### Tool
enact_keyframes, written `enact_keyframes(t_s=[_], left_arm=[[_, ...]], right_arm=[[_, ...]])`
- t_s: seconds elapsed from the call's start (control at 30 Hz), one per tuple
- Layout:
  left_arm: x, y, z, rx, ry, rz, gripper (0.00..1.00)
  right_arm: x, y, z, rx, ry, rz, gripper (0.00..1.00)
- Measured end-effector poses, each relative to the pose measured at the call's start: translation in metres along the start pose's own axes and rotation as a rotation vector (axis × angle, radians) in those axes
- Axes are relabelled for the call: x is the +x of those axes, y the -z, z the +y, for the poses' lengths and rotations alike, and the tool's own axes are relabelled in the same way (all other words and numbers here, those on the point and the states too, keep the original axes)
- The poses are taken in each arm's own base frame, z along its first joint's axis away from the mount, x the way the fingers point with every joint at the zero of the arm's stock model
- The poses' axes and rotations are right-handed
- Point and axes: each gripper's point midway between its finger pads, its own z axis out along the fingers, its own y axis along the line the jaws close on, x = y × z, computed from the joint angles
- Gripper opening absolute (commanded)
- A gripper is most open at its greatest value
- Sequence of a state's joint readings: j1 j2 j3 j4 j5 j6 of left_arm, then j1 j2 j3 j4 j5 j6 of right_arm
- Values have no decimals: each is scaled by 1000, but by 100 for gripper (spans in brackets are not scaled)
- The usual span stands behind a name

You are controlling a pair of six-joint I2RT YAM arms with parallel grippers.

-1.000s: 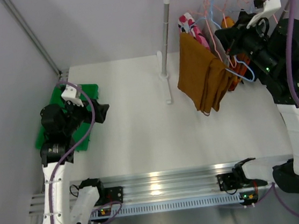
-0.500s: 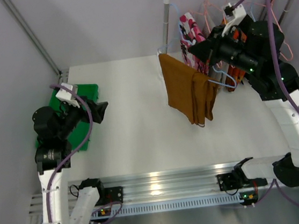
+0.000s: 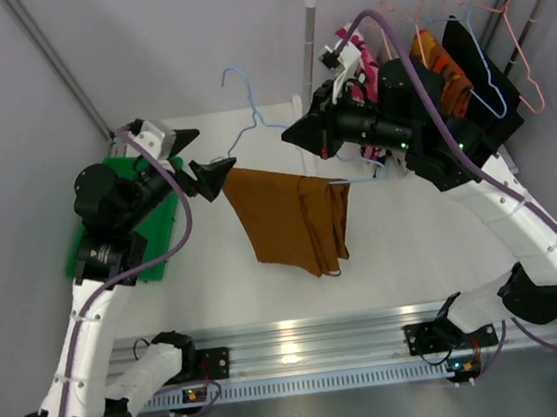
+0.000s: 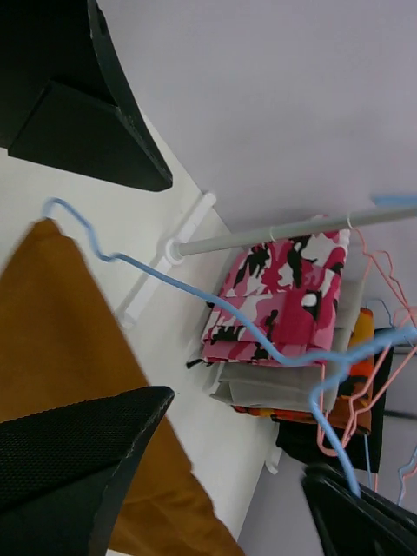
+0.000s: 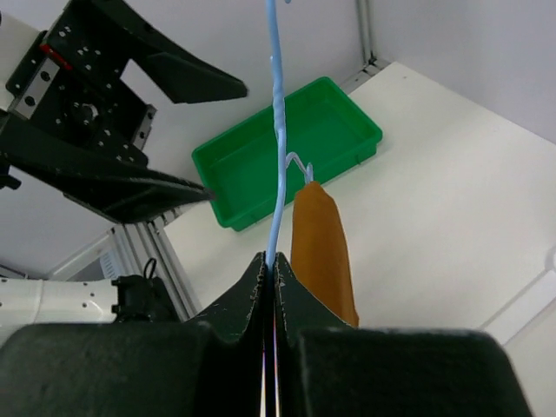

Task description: Remove the trousers from the hanger

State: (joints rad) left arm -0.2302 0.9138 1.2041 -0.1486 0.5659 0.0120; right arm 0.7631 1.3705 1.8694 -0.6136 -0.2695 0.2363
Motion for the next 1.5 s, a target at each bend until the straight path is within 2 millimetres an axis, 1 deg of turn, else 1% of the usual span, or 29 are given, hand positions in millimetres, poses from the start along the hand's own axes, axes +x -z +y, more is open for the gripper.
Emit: enact_keyframes(t_s=[0.1,0.13,0.2,0.23,0.3,0.4,0.43,0.47,0.53,0.57,0.6,0.63,0.67,0.7,0.77,0.8,0.87,0.9,0.97,1.0,1.03,1.17,1.23,1.27,1.3,1.37,1.47,1.5], left_arm=[[-5,-24,-20,59,-45,-4,98],[-4,-29,-23,64,-57,-3,97],[0,-39,-30,63,-93,7,93],[3,-43,-31,55,-111,15,87],[10,-52,-27,20,-146,34,82],[21,-61,-13,-55,-188,72,65],[25,-63,-8,-79,-199,83,58],[26,-64,-4,-97,-208,90,33],[28,-64,2,-120,-228,99,5],[28,-64,1,-117,-253,103,0],[28,-64,0,-107,-286,103,0],[27,-64,-2,-89,-314,99,0],[27,-63,-4,-76,-336,96,0],[28,-61,-8,-48,-359,93,0],[32,-56,-20,28,-417,89,0],[35,-53,-26,66,-446,92,0],[41,-45,-39,153,-507,92,0],[46,-40,-46,197,-535,93,0],[53,-33,-56,263,-573,98,0],[57,-30,-61,298,-594,99,0],[59,-29,-64,322,-605,100,0],[64,-25,-78,412,-638,85,0],[66,-25,-81,436,-640,83,0],[67,-25,-82,445,-641,81,0],[67,-26,-83,451,-642,79,0],[68,-26,-84,458,-644,79,0],[68,-28,-84,465,-645,78,0],[68,-29,-84,466,-646,77,0]], right_arm=[[6,-11,11,-31,2,19,0],[8,-15,15,-42,3,26,0],[10,-21,21,-59,3,35,0],[11,-23,24,-66,3,38,0],[11,-24,28,-77,4,39,0],[10,-24,31,-86,6,37,0],[10,-24,32,-88,7,36,0],[10,-24,33,-88,8,36,0],[9,-24,32,-82,9,33,0],[6,-25,31,-80,12,21,0],[1,-25,32,-80,16,-1,0],[0,-23,32,-79,17,-6,0],[1,-21,33,-81,17,-3,0],[5,-18,34,-92,14,3,3],[18,-9,39,-119,-3,27,9],[25,-5,42,-142,-11,38,13],[42,3,49,-185,-38,72,19],[54,6,55,-229,-58,97,26],[65,8,62,-273,-90,124,33],[74,8,66,-304,-126,149,39],[81,8,69,-328,-157,170,41],[109,9,82,-428,-295,262,42],[115,10,88,-474,-353,293,40],[117,10,91,-496,-376,302,37],[118,10,94,-518,-398,312,31],[119,10,99,-554,-432,332,28],[117,8,104,-592,-466,346,19],[116,8,106,-603,-480,352,13]])
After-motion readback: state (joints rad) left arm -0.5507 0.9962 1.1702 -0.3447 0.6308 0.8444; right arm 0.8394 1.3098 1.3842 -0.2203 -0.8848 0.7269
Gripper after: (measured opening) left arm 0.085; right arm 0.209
